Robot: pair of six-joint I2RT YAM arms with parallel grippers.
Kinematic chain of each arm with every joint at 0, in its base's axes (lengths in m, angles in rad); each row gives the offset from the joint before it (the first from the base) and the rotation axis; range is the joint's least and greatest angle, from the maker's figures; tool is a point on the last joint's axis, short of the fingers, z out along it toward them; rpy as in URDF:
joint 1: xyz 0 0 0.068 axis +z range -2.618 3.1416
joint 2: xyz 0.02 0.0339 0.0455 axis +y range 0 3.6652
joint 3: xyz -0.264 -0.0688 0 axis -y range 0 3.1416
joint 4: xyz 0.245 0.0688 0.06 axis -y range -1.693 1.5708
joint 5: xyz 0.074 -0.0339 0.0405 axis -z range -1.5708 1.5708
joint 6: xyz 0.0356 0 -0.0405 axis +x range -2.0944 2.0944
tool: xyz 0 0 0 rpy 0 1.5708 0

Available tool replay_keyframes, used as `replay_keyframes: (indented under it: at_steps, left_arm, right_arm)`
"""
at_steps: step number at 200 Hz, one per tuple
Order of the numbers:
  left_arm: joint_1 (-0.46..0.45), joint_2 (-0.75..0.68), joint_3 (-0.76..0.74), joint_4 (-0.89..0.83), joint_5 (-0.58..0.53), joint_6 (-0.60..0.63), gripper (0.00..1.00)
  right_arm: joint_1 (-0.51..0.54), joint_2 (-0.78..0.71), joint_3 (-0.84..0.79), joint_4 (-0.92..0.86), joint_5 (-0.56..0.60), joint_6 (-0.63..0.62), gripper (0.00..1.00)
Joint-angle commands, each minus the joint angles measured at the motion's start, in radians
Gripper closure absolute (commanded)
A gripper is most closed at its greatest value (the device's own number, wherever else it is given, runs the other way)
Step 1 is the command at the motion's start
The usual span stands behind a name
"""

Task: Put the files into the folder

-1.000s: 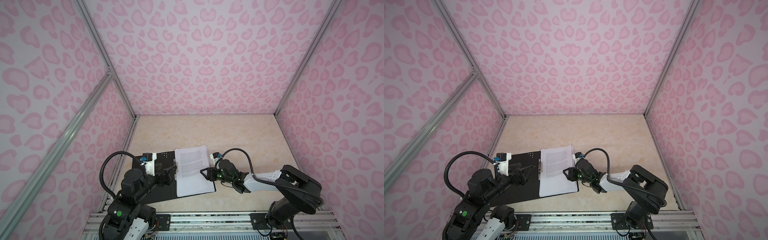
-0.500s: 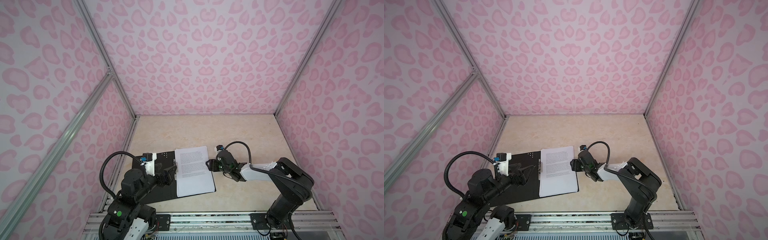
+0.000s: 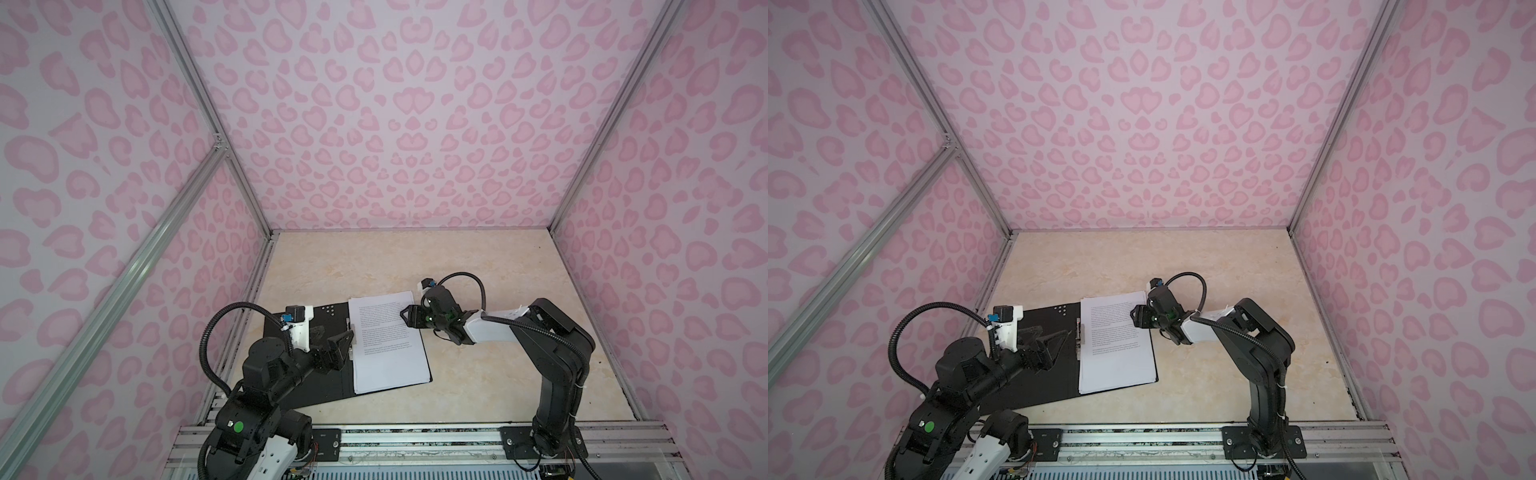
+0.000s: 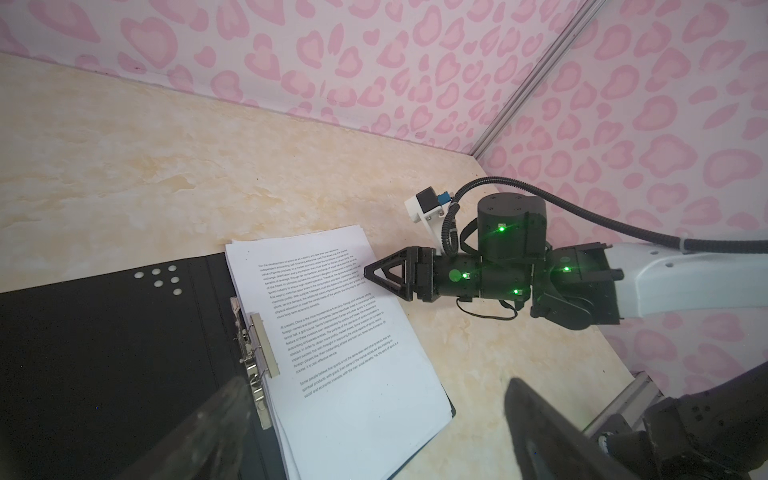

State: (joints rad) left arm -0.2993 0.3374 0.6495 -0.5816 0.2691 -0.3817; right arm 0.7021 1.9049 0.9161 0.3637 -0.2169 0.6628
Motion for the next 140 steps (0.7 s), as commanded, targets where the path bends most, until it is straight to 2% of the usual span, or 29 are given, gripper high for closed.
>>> replay_keyframes:
  at_steps: [1, 64, 140]
  left_arm:
    - [0.001, 0.002, 0.007, 0.004, 0.005, 0.010, 0.03]
    - [0.001, 0.001, 0.009, 0.005, 0.004, 0.010, 0.03]
    - [0.001, 0.002, 0.009, 0.003, 0.001, 0.008, 0.03]
  right_arm:
    - [0.001, 0.015, 0.006, 0.000, -0.004, 0.004, 0.34]
    - [0.015, 0.017, 0.050, -0.084, 0.053, -0.046, 0.35]
    - [0.023, 0.031, 0.084, -0.127, 0.069, -0.067, 0.35]
